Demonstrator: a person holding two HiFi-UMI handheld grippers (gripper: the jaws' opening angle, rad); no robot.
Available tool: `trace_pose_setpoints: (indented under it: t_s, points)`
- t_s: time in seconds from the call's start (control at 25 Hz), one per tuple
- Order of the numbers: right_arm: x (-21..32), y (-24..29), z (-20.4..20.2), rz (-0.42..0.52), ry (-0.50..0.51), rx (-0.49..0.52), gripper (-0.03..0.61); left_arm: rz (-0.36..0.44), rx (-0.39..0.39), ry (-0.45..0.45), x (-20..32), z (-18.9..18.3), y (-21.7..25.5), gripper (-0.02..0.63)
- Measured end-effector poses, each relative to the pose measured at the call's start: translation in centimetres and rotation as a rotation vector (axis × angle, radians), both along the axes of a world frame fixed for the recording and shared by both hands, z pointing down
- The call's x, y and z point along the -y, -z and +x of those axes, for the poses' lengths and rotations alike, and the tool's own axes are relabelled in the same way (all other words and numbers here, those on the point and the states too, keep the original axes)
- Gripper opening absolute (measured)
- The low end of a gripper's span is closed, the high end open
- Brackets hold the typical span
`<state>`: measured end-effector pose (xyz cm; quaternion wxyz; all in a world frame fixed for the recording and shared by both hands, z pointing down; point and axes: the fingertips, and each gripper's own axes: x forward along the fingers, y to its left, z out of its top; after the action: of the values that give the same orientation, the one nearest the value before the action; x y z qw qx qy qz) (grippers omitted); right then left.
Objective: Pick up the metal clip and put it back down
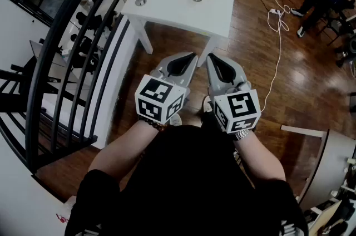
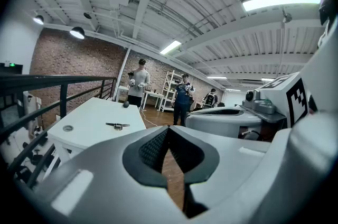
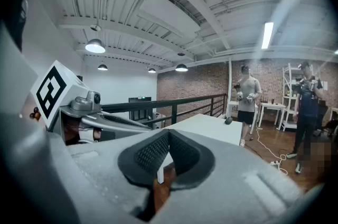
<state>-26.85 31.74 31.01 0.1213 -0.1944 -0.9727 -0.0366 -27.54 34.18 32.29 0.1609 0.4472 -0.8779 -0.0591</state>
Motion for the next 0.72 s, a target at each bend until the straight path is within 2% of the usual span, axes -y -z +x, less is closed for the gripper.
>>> trace_pose_setpoints:
  t_s: [0.28, 0.52, 0.72]
  points:
    - [-0.1, -1.6, -3.1, 0.02, 0.028, -0.008, -0.008, -0.008, -0.003, 0.024, 0.0, -2.9, -1.4, 0.014]
    - [2.9, -2.6, -7.0, 0.024, 0.07, -0.02, -0.008, -0.037, -0.008, 0.06, 3.2, -6.5, -2.2, 0.014]
    - [6.3, -3.3, -10.4, 0.033, 0.137, -0.054, 0.014, -0.066, -0.044, 0.105, 6.8, -9.8, -3.2, 0.014]
